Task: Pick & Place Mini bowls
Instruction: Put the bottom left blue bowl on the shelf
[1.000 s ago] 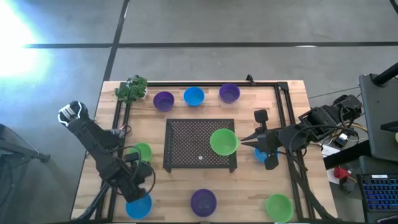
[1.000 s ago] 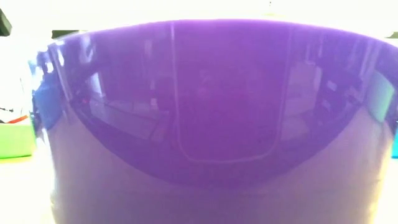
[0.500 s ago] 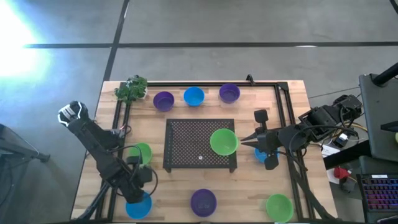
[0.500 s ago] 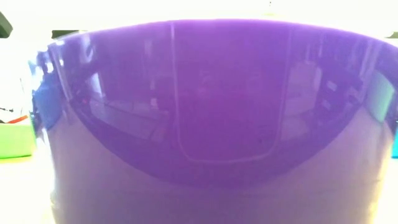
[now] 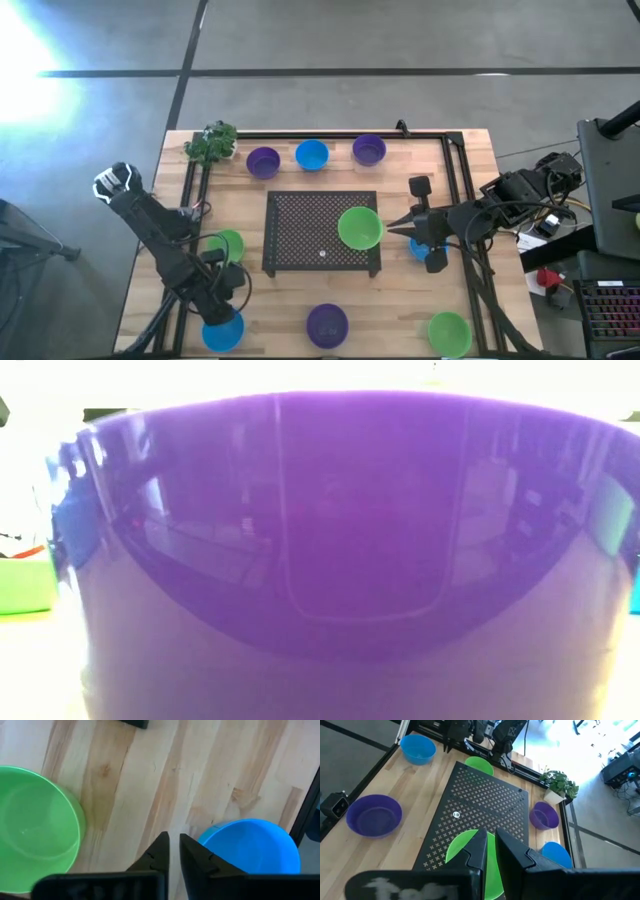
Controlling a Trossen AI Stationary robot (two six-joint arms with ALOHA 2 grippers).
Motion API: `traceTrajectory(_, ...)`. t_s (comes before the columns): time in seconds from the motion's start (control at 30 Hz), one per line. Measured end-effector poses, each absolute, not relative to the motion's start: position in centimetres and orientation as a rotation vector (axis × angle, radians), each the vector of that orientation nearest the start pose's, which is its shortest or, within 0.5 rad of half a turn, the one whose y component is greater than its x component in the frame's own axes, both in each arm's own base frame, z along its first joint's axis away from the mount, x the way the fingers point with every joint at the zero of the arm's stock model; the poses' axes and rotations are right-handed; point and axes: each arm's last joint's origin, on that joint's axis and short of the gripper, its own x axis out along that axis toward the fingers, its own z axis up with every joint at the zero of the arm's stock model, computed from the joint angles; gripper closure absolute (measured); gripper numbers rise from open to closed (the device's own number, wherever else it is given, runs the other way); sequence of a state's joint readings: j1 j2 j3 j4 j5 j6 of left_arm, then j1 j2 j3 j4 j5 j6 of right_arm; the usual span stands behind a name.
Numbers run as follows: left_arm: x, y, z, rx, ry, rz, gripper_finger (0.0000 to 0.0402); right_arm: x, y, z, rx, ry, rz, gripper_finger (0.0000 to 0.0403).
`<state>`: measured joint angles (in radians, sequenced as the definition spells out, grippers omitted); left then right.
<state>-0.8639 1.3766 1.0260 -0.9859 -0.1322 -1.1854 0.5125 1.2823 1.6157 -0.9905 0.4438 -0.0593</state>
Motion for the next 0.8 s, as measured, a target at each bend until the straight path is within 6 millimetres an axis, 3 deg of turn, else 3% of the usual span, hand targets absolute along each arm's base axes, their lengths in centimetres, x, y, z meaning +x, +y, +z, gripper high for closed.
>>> traceTrajectory(0.37,16.7,-19.5,23.1,-0.255,1.312,0.027,0.0346,20.7,10.3,43.6,-0.356,0.583,0.083,0.0369)
traceTrajectory(0.8,17.3,-20.8,21.8,-0.259,1.405,-0.094,0.0346,20.7,10.3,43.6,-0.353,0.583,0.083,0.0369)
